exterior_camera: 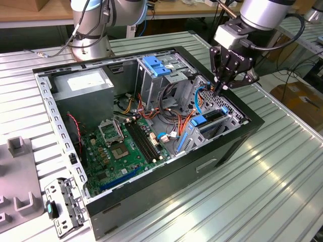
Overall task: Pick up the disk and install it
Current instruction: 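Insert the first disk wire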
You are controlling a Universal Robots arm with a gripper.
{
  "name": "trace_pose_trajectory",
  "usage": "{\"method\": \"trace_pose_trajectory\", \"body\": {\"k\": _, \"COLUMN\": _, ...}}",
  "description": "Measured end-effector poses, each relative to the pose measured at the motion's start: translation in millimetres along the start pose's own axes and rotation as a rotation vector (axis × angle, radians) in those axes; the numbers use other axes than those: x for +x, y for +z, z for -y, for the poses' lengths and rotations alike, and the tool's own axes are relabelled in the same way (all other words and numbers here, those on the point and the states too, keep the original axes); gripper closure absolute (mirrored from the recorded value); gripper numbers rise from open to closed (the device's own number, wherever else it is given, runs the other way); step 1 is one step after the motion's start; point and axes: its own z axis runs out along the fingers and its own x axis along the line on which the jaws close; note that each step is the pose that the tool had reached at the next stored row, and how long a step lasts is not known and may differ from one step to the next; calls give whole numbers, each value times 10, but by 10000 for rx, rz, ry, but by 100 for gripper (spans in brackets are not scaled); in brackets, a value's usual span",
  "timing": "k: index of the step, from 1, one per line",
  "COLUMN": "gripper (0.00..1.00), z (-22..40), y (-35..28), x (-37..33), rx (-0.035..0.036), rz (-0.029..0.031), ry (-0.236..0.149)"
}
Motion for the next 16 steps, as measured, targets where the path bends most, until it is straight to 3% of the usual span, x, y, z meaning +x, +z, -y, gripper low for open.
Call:
{"method": "trace_pose_trajectory", "body": {"k": 9, "gripper": 83, "z": -12, "y": 38, "x": 89, "rx": 3, "rz": -8, "ry": 210}}
{"method": "trace_pose_trajectory", "body": {"k": 12, "gripper": 83, "z": -61, "y": 59, "x": 106, "rx": 5, "rz": -8, "ry": 219}}
{"method": "trace_pose_trajectory", "body": {"k": 16, "gripper": 83, "z": -69, "y": 111, "x": 114, "rx": 11, "rz": -21, "ry": 586}}
